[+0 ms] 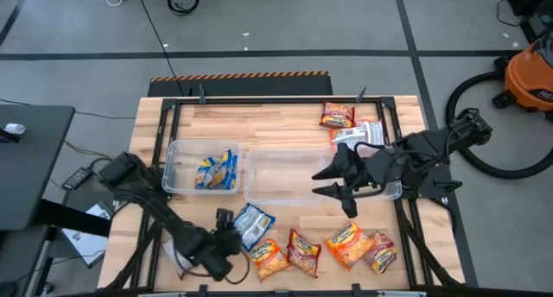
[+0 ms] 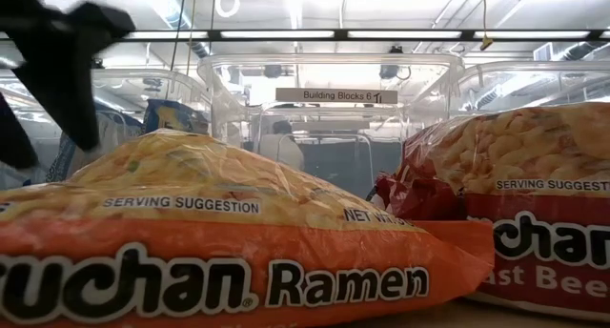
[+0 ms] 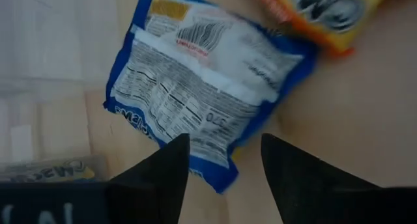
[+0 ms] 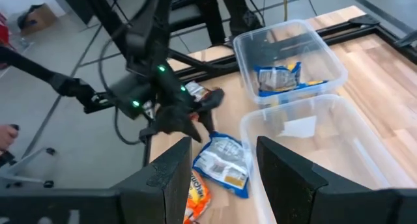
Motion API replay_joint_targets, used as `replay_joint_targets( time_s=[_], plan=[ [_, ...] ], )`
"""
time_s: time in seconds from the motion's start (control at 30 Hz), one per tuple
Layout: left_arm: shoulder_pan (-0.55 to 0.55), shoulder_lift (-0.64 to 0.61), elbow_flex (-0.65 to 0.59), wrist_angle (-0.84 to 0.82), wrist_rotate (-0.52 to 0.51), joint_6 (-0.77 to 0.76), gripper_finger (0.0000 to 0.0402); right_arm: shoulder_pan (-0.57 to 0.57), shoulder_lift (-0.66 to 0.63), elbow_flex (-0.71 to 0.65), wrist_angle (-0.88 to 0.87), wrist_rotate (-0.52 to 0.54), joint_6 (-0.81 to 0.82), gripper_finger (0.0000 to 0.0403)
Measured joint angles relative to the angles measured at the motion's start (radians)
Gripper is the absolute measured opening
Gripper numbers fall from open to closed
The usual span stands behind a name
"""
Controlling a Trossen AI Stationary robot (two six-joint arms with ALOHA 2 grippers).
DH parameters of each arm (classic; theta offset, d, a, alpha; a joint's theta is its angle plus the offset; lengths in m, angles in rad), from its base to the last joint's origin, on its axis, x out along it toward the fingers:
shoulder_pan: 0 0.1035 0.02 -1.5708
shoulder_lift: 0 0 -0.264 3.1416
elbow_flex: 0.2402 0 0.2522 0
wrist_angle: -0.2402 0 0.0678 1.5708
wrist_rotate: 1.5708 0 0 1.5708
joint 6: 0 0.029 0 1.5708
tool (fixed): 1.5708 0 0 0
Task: Sort Maruchan noodles
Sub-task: Put the blue noodle pack into the left transparent bin
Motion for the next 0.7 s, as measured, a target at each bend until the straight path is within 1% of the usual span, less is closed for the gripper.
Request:
replay_joint_targets(
  time_s=[0.13, 0.3, 0.53, 0.63, 0.7],
  plan=[
    [0.025, 0.05, 0.0, -0.001, 0.014, 0.041, 0.0185, 0.015, 0.0, 0.0, 0.0, 0.013, 0.001, 0.0178],
    [0.025, 0.087, 0.0, -0.005, 0.119, 0.119, 0.0174, 0.016, 0.0, 0.0, -0.001, 0.015, 0.0, 0.0178],
    [0.02, 0.095, 0.0, -0.019, 0.131, 0.113, 0.0168, 0.011, 0.0, 0.0, -0.012, 0.019, -0.008, 0.0178],
    [0.02, 0.095, 0.0, -0.023, 0.13, 0.112, 0.0148, 0.006, 0.0, 0.0, -0.02, 0.019, -0.009, 0.0178],
    [0.02, 0.095, 0.0, -0.025, 0.13, 0.111, 0.0121, 0.002, 0.0, 0.0, -0.021, 0.019, -0.009, 0.0178]
  ],
)
